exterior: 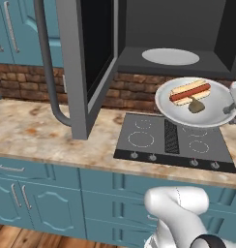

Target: Place the bowl containing the garlic and hot dog in the microwave. Close the microwave door and press the start button to microwave the meal.

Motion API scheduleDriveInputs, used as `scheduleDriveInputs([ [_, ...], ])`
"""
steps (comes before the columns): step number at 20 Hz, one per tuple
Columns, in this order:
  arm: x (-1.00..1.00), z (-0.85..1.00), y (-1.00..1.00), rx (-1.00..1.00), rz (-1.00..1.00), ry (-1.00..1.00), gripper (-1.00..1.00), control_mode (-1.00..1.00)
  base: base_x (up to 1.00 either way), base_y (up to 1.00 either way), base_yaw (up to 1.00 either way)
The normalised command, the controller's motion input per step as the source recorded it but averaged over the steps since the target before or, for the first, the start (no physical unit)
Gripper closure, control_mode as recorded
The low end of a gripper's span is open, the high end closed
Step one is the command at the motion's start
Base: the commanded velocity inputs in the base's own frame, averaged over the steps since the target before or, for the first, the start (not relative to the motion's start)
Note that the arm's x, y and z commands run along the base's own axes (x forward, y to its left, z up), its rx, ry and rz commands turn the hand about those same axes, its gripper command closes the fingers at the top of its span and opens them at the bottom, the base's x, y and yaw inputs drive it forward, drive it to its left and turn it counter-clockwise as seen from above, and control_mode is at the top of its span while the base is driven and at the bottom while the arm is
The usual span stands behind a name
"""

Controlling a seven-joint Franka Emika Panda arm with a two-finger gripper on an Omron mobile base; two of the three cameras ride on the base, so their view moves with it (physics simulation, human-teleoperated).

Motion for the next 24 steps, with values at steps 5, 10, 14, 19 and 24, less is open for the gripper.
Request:
scheduleDriveInputs([
  [5, 0.17, 0.47, 0.0, 0.05, -0.33, -0.1, 1.0, -1.0, 0.0, 0.0, 0.0],
  [10, 0.14, 0.56, 0.0, 0.05, -0.23, 0.0, 1.0, -1.0, 0.0, 0.0, 0.0],
  [14, 0.22, 0.31, 0.0, 0.04, -0.21, 0.0, 1.0, -1.0, 0.0, 0.0, 0.0],
  [19, 0.27, 0.2, 0.01, 0.11, -0.17, 0.0, 1.0, -1.0, 0.0, 0.0, 0.0],
  [24, 0.29, 0.16, 0.02, 0.14, -0.15, 0.03, 1.0, -1.0, 0.0, 0.0, 0.0],
])
